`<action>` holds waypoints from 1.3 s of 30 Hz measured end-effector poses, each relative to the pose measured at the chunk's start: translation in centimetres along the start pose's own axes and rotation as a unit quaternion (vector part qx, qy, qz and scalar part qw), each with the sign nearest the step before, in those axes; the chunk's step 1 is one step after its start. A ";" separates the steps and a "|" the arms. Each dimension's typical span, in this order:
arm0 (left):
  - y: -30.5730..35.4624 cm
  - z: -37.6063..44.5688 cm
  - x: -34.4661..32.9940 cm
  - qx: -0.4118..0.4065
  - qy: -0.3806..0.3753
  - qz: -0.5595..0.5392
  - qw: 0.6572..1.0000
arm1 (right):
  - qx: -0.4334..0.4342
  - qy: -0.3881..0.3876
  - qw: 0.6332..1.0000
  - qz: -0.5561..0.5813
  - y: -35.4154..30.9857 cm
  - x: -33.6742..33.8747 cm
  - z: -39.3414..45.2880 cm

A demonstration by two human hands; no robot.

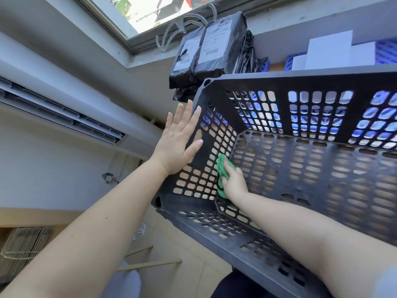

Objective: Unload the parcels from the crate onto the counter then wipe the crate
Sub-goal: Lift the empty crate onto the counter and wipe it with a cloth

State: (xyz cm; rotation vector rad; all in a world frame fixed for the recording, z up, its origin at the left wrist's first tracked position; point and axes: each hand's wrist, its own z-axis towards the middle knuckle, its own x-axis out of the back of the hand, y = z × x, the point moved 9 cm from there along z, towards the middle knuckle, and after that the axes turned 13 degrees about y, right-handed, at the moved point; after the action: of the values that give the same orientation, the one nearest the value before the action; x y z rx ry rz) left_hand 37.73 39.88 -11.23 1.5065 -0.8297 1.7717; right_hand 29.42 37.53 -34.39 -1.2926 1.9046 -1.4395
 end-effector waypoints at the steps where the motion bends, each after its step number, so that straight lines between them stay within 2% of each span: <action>1: 0.0 0.0 -0.1 -0.004 -0.001 0.000 1.000 | 0.015 -0.003 1.000 -0.013 -0.4 0.3 0.0; 6: -0.2 0.3 -0.4 -0.018 -0.004 -0.008 1.000 | 0.135 0.016 0.991 -0.007 -4.3 1.7 -1.1; 8: -0.3 0.4 -0.5 -0.022 -0.008 -0.010 1.000 | 0.215 0.026 0.975 -0.055 -6.3 1.9 -1.8; 11: -0.3 0.4 -0.5 -0.027 -0.009 -0.007 1.000 | 0.361 0.070 0.918 -0.148 -9.2 2.0 -3.4; 14: -0.4 0.0 0.1 -0.015 0.006 0.007 1.000 | 0.485 0.119 0.844 -0.198 -10.8 2.4 -5.0; 19: -0.5 -2.7 2.6 0.049 0.048 -0.004 0.998 | 0.589 0.068 0.776 -0.215 -12.3 3.6 -6.2; 25: -0.7 -10.3 4.4 0.156 0.039 -0.019 0.987 | 0.681 -0.041 0.721 -0.122 -15.0 4.1 -10.5; 29: 0.6 -14.3 4.1 0.207 0.017 -0.008 0.978 | 0.759 -0.084 0.640 -0.081 -15.4 2.4 -13.2; 31: 1.7 -15.5 3.0 0.233 -0.002 0.005 0.972 | 0.780 -0.093 0.614 -0.075 -14.6 1.2 -13.5; 35: 2.9 -16.6 1.9 0.269 -0.001 0.023 0.963 | 0.772 -0.101 0.622 -0.079 -12.6 -0.2 -12.5; 39: 3.1 -16.5 1.9 0.247 -0.040 0.065 0.966 | 0.746 -0.116 0.647 -0.109 -10.5 -0.7 -11.5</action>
State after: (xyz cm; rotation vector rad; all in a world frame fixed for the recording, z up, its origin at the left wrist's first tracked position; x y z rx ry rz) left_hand 25.59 51.60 -11.72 1.8838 -0.5535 2.1370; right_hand 25.27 43.71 -20.68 -0.6707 -0.0443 -1.9659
